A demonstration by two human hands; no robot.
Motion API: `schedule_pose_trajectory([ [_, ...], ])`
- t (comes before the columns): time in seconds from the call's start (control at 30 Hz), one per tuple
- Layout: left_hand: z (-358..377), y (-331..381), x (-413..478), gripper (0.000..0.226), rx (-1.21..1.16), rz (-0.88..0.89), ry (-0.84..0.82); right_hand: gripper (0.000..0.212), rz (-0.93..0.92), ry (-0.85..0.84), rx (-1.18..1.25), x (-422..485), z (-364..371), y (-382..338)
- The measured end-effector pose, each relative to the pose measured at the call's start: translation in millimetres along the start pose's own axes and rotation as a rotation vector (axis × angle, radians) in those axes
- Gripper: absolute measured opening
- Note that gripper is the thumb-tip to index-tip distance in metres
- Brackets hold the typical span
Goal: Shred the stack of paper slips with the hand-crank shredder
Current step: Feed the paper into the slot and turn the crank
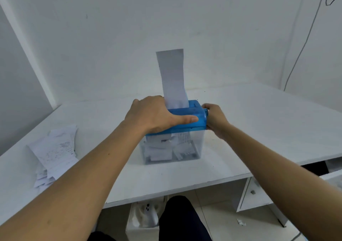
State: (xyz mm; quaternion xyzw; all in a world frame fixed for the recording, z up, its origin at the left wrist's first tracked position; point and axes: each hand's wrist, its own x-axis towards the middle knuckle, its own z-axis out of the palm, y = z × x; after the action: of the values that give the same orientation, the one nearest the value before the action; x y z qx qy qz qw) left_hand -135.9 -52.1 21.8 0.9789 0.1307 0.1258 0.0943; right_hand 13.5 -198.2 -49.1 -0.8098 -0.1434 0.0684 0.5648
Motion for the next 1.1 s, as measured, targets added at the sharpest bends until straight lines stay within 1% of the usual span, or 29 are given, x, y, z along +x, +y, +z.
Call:
schedule_pose_trajectory([
  [0.07,-0.2,1.5,-1.4,0.093,-0.002,-0.015,-0.002,0.018,-0.01,0.062,-0.03,-8.8,5.9,13.3],
  [0.17,-1.6,3.1,-2.3,0.091,0.003,-0.017,0.0,0.021,-0.047,0.121,0.003,-24.5,6.6,19.5],
  [0.27,-2.2,3.0,-3.2,0.08,0.005,-0.013,0.01,0.036,-0.07,0.144,0.013,-36.9,4.7,22.1],
  [0.33,-1.9,3.4,-2.6,0.083,-0.005,-0.011,0.003,0.043,-0.061,0.132,0.001,-46.5,2.9,21.6],
  [0.47,-2.2,3.0,-1.6,0.09,0.012,-0.012,0.0,0.05,-0.045,0.05,-0.085,-63.5,-7.6,18.7],
  [0.6,-3.9,4.0,-3.3,0.084,0.014,-0.012,-0.017,0.051,-0.059,-0.025,-0.219,-78.3,-22.2,3.2],
  [0.7,-6.5,5.1,-4.8,0.069,0.025,-0.018,-0.032,0.048,-0.068,-0.111,-0.176,-92.9,-34.1,-7.1],
  [0.8,-7.1,6.1,-5.6,0.067,0.018,-0.015,-0.039,0.042,-0.083,-0.203,-0.045,-106.7,-51.3,-18.7],
  [0.87,-5.1,4.1,-2.7,0.073,0.006,-0.015,-0.03,0.032,-0.162,-0.261,0.024,-109.7,-63.2,-32.7],
  [0.93,-2.5,1.3,0.2,0.087,-0.004,-0.007,-0.026,0.029,-0.262,-0.264,0.039,-106.4,-69.8,-44.7],
  [1.0,-1.0,-0.1,1.2,0.095,-0.004,0.006,-0.028,0.032,-0.331,-0.223,0.077,-97.5,-69.3,-50.7],
  [1.1,-1.9,-0.6,-0.2,0.096,-0.004,0.007,-0.022,0.038,-0.377,-0.129,0.115,-76.8,-59.9,-56.1],
])
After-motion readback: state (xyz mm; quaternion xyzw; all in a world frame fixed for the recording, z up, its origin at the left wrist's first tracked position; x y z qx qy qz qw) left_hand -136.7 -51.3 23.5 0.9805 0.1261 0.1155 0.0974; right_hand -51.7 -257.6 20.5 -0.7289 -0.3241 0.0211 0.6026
